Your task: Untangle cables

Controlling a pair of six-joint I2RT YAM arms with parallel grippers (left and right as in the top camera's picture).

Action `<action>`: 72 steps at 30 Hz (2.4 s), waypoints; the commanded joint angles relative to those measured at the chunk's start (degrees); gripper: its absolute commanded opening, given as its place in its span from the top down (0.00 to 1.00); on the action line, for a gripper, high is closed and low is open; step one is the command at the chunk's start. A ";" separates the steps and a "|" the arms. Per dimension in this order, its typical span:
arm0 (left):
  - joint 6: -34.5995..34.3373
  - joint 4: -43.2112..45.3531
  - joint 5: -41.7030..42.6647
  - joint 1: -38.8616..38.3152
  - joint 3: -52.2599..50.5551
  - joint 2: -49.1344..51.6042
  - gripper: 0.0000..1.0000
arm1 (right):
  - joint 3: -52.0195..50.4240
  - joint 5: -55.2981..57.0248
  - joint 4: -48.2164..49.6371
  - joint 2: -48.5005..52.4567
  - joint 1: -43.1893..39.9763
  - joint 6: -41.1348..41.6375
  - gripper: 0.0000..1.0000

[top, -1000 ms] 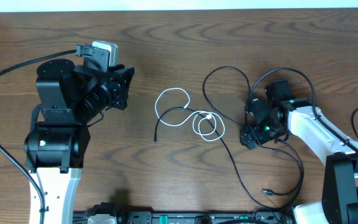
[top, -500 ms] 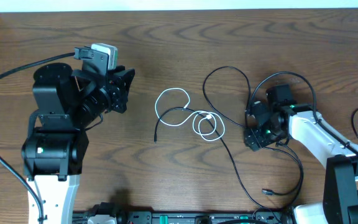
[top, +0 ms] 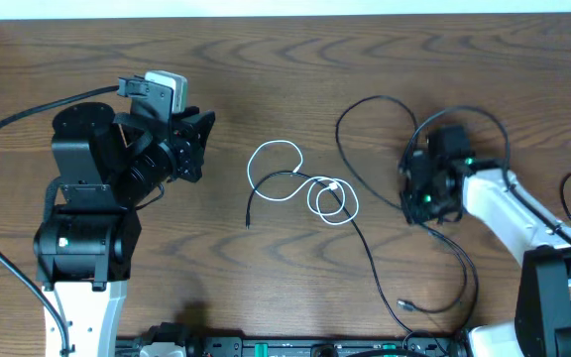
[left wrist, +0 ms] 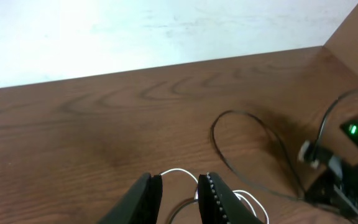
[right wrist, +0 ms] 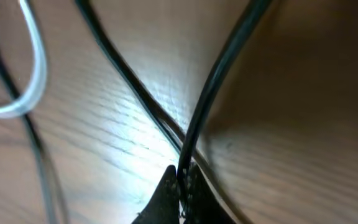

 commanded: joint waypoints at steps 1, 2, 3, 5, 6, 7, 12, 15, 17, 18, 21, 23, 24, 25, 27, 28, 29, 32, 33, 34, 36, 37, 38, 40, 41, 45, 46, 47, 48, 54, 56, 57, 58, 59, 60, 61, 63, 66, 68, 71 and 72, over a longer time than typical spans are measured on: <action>0.76 -0.50 0.96 0.28 -0.07 -0.42 0.75 | 9.86 0.07 -3.63 0.15 -0.20 4.92 0.99; 0.76 -0.52 0.96 0.28 -0.07 -0.42 0.75 | 12.48 0.20 -5.49 0.15 -0.20 4.87 0.99; 0.74 -0.52 0.96 0.28 -0.07 -0.44 0.75 | 15.26 0.76 -7.39 0.15 -0.26 5.01 0.99; 0.74 -0.52 0.98 0.28 -0.07 -0.44 0.75 | 21.09 2.49 -11.52 0.15 -0.35 5.57 0.99; 0.74 -0.52 1.14 0.28 -0.07 -0.44 0.75 | 24.04 3.37 -13.57 0.15 -0.48 5.60 0.99; 0.72 -0.52 1.20 0.28 -0.07 -0.44 0.75 | 26.38 3.96 -15.17 0.15 -0.66 5.62 0.99; 0.74 -0.50 2.27 0.28 -0.07 -0.44 0.75 | 37.27 4.98 -22.40 0.15 -2.45 5.42 0.99; 0.52 -0.50 2.67 0.28 -0.07 -0.44 0.75 | 38.97 3.74 -25.44 0.17 -3.19 4.42 0.99; 0.52 -0.48 2.67 0.28 -0.07 -0.44 0.75 | 37.97 3.50 -26.23 0.28 -2.97 3.10 0.99; 0.52 -0.48 2.67 0.28 -0.07 -0.44 0.75 | 37.18 3.50 -25.97 0.28 -2.91 2.95 0.99; 0.55 -0.46 2.67 0.28 -0.07 -0.44 0.75 | 33.64 3.45 -23.52 0.35 -2.47 2.05 0.99; 0.55 -0.46 2.67 0.28 -0.07 -0.44 0.75 | 30.62 2.80 -20.22 0.44 -2.10 2.05 0.99; 0.55 -0.44 2.67 0.28 -0.07 -0.44 0.75 | 29.22 2.03 -18.45 0.66 -1.84 2.05 0.99; 0.57 -0.42 2.67 0.28 -0.07 -0.44 0.75 | 27.96 0.96 -16.65 0.79 -1.55 2.14 0.99; 0.57 -0.33 2.67 0.28 -0.07 -0.42 0.75 | 25.57 -1.16 -13.00 1.75 -1.09 2.32 0.96; 0.57 -0.26 2.67 0.28 -0.07 -0.42 0.75 | 24.83 -1.27 -11.61 2.45 -0.90 2.93 0.91; 0.57 -0.20 2.67 0.28 -0.07 -0.44 0.75 | 24.30 -1.29 -10.47 3.30 -0.74 3.34 0.88; 0.57 -0.02 2.67 0.28 -0.07 -0.44 0.75 | 24.00 -0.81 -8.50 8.11 0.31 3.37 0.87; 0.57 -0.02 2.67 0.28 -0.07 -0.42 0.75 | 24.00 -0.61 -7.69 9.62 0.52 3.37 0.85; 0.59 -0.04 2.67 0.28 -0.07 -0.42 0.75 | 24.00 -0.61 -6.86 10.88 0.72 3.37 0.83; 0.79 -0.07 2.64 0.28 -0.07 -0.44 0.75 | 24.02 -0.61 -4.37 13.68 1.27 4.04 0.78; 0.81 -0.07 2.64 0.28 -0.07 -0.42 0.75 | 24.02 -0.61 -3.26 14.86 1.51 4.24 0.75; 0.87 -0.07 2.64 0.28 -0.07 -0.44 0.75 | 24.02 -0.63 -2.40 15.91 1.68 4.35 0.72; 1.29 -0.07 2.62 0.28 -0.07 -0.42 0.75 | 24.02 -0.61 -1.09 17.88 1.75 4.90 0.64; 1.70 -0.07 2.64 0.28 -0.07 -0.42 0.75 | 24.02 -0.50 -0.63 19.04 1.75 4.96 0.59; 2.32 -0.02 2.64 0.28 -0.07 -0.42 0.75 | 24.02 2.08 0.81 22.43 1.88 6.10 0.52; 2.32 -0.04 2.64 0.28 -0.07 -0.42 0.75 | 24.02 3.39 1.09 22.86 2.10 6.88 0.52; 2.49 -0.07 2.64 0.28 -0.07 -0.42 0.75 | 24.02 5.05 1.29 23.17 2.49 7.52 0.51; 2.58 -0.07 2.62 0.28 -0.07 -0.42 0.75 | 24.02 6.19 1.36 23.21 2.80 8.07 0.51; 3.17 -0.07 2.64 0.28 -0.07 -0.37 0.75 | 25.00 8.57 1.73 21.64 4.81 10.49 0.53; 3.17 -0.09 2.62 0.28 -0.07 -0.33 0.75 | 26.18 8.57 1.27 21.11 4.85 10.71 0.52; 3.17 -0.11 2.62 0.28 -0.07 -0.33 0.75 | 26.99 8.61 0.81 20.92 4.85 10.73 0.51; 3.17 -0.11 2.62 0.28 -0.07 -0.31 0.75 | 27.74 8.63 0.22 20.72 4.85 10.71 0.50; 3.17 -0.13 2.62 0.28 -0.07 -0.31 0.75 | 28.48 8.61 -0.46 20.61 4.85 10.67 0.49; 3.17 -0.15 2.62 0.28 -0.07 -0.31 0.75 | 29.27 8.61 -1.33 20.50 4.85 10.67 0.48; 3.17 -0.15 2.62 0.28 -0.07 -0.31 0.75 | 29.88 8.57 -2.08 20.50 4.92 10.64 0.48; 3.19 -0.15 2.62 0.28 -0.07 -0.31 0.75 | 30.82 7.98 -3.85 20.48 5.25 9.44 0.45; 3.19 -0.15 2.62 0.28 -0.07 -0.31 0.75 | 30.95 6.23 -5.90 20.48 6.05 6.05 0.42; 3.26 -0.15 2.62 0.28 -0.07 -0.31 0.75 | 30.95 4.66 -7.15 20.48 6.86 4.11 0.40; 3.39 -0.13 2.64 0.28 -0.07 -0.31 0.75 | 30.95 4.48 -7.21 20.48 8.35 3.74 0.37; 3.39 -0.17 2.64 0.28 -0.07 -0.31 0.75 | 30.95 4.52 -6.84 20.50 8.72 3.74 0.37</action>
